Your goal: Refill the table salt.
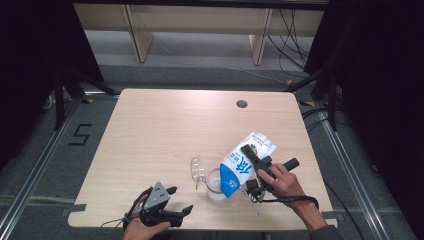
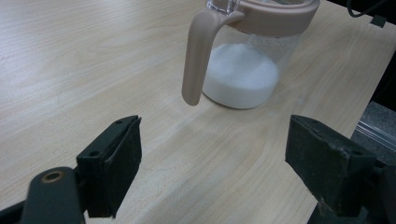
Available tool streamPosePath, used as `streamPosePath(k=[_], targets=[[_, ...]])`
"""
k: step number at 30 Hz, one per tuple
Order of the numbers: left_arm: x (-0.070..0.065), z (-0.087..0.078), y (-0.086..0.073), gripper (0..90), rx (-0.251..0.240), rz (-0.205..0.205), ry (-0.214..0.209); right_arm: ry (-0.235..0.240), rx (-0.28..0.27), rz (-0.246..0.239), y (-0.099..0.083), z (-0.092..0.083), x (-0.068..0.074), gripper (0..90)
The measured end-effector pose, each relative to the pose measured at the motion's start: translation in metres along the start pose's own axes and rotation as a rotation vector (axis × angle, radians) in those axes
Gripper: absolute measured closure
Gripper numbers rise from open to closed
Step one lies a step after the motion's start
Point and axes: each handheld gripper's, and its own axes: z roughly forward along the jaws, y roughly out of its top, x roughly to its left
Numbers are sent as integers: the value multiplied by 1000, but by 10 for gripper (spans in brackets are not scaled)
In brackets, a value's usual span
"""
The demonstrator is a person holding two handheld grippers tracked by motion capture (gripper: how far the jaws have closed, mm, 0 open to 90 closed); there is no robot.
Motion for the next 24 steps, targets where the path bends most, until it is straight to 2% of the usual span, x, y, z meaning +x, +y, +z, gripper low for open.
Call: streamPosePath(k=[1,2,5,9,11,12,15,16,19,21,22,24], targets=[[0,-1,0,183,6,-6,7,-1,1,1,0,0,0,667],[0,-1,0,183,5,5,6,1,2,-4,0,0,0,667],[-1,0,0,183,3,-9,0,0,8,10,0,-1,1,668],[-1,-1,0,183,5,-10,8,0,2,-1,0,0,0,670],[0,-1,0,183,4,5,4,0,3,-3,0,0,0,670],[-1,0,0,183,2,-11,5,-1,4,-3,0,0,0,670],[0,0,0,183,2,11,-3,-1,4,-3,0,0,0,671],[-1,0,0,183,1,-11,1,1,10,-5,1,-1,0,671],[0,-1,0,183,5,-1,8,-1,6,-3,0,-1,0,672],[0,-1,0,183,4,0,7,-4,-1,-33,1,0,-1,673],[-1,0,0,183,2,-11,5,0,4,-17,0,0,0,673],[0,0,0,183,2,-10,0,0,4,-15,0,0,0,674]])
